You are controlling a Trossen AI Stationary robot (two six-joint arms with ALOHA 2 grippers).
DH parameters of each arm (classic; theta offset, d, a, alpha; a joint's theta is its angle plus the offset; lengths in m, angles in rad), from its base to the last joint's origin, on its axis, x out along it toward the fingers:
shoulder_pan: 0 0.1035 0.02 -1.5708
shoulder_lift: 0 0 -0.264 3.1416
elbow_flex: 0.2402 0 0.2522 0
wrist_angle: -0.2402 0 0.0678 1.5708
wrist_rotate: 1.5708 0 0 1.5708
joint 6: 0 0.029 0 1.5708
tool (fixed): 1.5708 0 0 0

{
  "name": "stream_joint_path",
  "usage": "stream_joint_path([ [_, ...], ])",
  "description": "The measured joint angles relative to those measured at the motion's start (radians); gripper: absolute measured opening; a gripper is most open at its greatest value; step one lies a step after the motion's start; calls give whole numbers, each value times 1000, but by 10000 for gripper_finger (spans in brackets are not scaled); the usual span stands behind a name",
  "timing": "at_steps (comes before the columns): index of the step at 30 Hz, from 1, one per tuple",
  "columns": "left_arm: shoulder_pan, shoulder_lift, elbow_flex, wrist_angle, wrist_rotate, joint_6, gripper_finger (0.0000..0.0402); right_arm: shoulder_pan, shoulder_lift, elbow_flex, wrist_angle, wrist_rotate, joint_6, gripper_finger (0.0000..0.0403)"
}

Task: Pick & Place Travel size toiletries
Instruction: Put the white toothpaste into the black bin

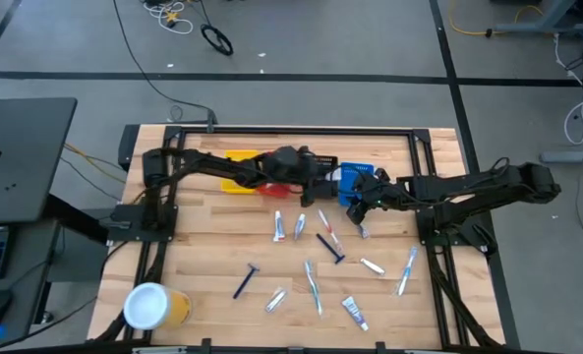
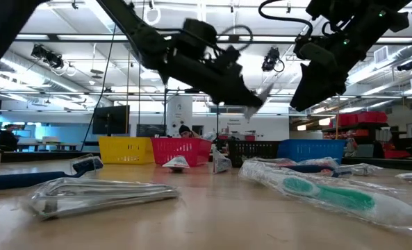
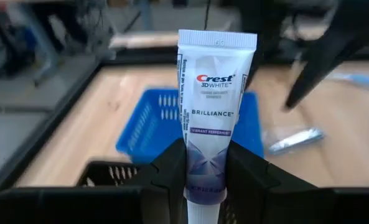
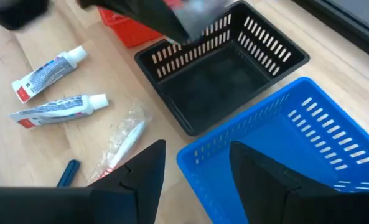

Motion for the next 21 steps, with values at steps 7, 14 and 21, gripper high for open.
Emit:
stream_joint_path([
  [7,27,129,134,-158,-114,-153,105,0,0,0,5,-9,1,189],
  [14,46,144,141,-288,-180,-163,107,0,0,0,4,-9,0,189],
  [21,47,144,141,-283,-180,-134,137,0,0,0,5,-9,-4,189],
])
